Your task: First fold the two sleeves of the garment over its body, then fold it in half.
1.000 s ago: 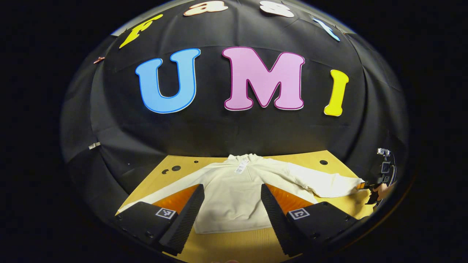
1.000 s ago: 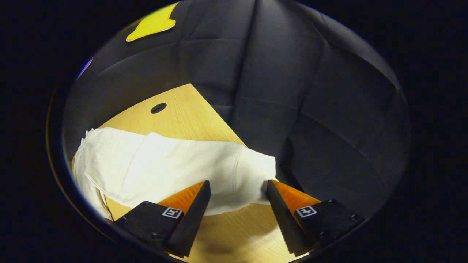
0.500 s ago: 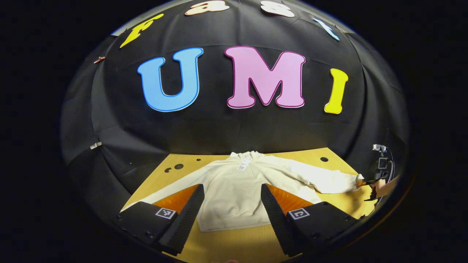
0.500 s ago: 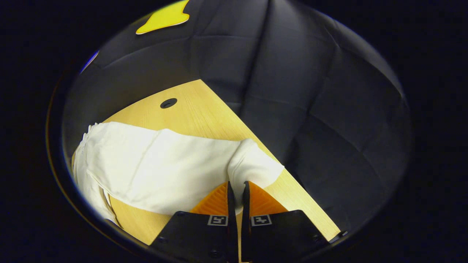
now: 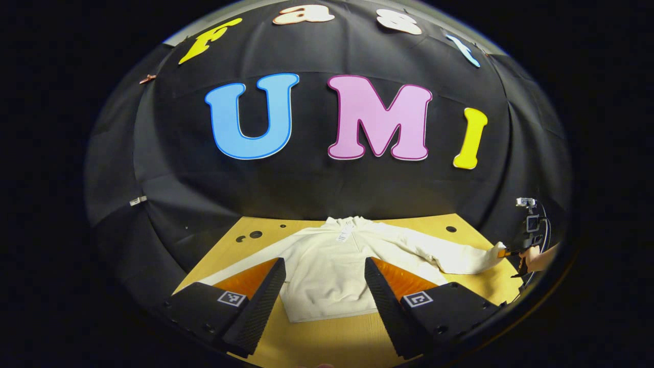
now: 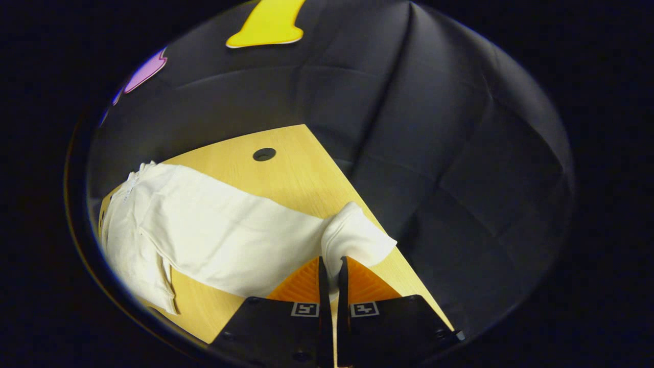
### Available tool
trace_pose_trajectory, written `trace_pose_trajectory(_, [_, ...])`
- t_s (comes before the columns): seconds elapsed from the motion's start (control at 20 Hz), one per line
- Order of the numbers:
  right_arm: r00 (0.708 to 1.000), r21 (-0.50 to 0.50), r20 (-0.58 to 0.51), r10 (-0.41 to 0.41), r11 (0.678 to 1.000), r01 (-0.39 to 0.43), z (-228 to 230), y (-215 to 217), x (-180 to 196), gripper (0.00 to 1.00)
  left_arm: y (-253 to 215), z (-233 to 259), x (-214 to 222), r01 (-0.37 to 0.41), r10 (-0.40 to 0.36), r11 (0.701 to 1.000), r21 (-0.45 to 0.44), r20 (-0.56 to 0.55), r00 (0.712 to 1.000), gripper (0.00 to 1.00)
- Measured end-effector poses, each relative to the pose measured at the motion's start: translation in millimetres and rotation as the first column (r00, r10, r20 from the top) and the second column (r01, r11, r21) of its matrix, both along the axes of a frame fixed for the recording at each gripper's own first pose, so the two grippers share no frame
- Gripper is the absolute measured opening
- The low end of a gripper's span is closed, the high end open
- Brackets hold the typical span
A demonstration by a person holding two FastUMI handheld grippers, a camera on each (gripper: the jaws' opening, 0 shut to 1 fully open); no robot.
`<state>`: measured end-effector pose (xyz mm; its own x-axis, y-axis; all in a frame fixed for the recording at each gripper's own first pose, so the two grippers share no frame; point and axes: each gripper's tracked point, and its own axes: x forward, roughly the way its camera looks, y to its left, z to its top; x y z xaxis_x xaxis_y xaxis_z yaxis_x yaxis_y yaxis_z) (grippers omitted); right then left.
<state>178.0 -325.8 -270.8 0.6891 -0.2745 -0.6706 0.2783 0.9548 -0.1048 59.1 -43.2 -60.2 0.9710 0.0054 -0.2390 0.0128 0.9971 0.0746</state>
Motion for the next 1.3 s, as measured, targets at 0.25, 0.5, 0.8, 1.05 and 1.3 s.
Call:
trace_pose_trajectory(0.25, [0.989,-0.033,0.091,0.119,0.993,-0.117,64.8,48.1,49.7,0.07,21.5,-0.5,-10.2,-0.029,0.029,1.000,0.011,0.009,1.000,0.96])
trace_pose_trajectory(0.5, [0.958,-0.057,0.171,0.231,0.973,-0.225,116.2,112.1,92.9,0.07,49.6,2.3,-19.9,-0.082,0.082,0.997,-0.004,0.024,0.996,0.96])
trace_pose_trajectory(0.8, [0.912,-0.055,0.221,0.347,0.938,-0.343,146.2,202.8,144.9,0.07,86.8,-5.8,-32.7,-0.166,0.167,0.986,-0.022,0.014,0.986,0.96])
trace_pose_trajectory(1.05, [0.847,-0.052,0.260,0.463,0.883,-0.467,160.2,309.2,180.5,0.07,121.7,-5.9,-38.0,-0.249,0.249,0.968,-0.029,0.014,0.968,0.96])
trace_pose_trajectory(1.3, [0.780,-0.052,0.260,0.570,0.815,-0.578,154.9,417.7,204.2,0.07,152.1,-13.0,-40.7,-0.312,0.312,0.949,-0.039,0.007,0.950,0.96])
